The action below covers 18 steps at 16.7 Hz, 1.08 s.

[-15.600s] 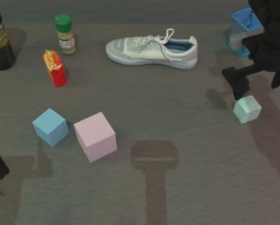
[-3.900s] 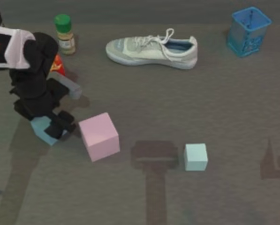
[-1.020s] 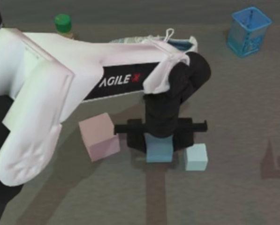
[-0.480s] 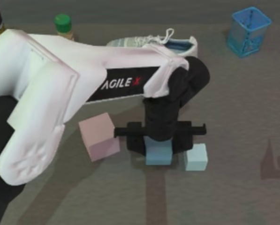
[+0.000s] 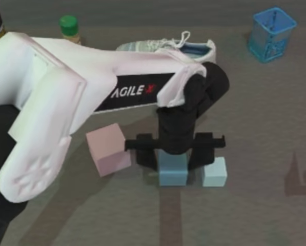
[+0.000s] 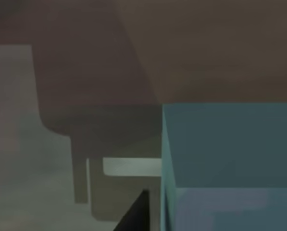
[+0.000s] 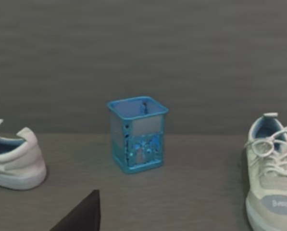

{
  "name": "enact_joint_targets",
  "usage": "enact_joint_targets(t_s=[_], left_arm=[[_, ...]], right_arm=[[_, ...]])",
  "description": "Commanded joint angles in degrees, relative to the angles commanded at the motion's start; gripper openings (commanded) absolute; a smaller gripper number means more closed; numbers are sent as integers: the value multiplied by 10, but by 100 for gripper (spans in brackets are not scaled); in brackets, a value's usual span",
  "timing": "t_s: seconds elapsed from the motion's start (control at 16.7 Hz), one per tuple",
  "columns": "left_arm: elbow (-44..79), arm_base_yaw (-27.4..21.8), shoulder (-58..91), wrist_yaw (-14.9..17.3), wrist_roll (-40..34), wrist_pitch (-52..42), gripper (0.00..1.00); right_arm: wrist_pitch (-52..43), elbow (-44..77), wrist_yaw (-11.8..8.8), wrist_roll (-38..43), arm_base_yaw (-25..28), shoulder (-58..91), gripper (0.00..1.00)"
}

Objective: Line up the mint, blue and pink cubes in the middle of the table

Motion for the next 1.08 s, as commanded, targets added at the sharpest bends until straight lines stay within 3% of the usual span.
enact_joint_targets(t_s=[0.12, 0.66, 1.08], left_arm=[[0, 0, 0, 0, 0, 0, 100], [2, 0, -1, 0, 0, -2, 100], [85, 9, -38, 0, -3, -126, 100]], right_arm=[[0, 0, 0, 0, 0, 0, 100], [0, 0, 0, 0, 0, 0, 100], [0, 0, 0, 0, 0, 0, 100]])
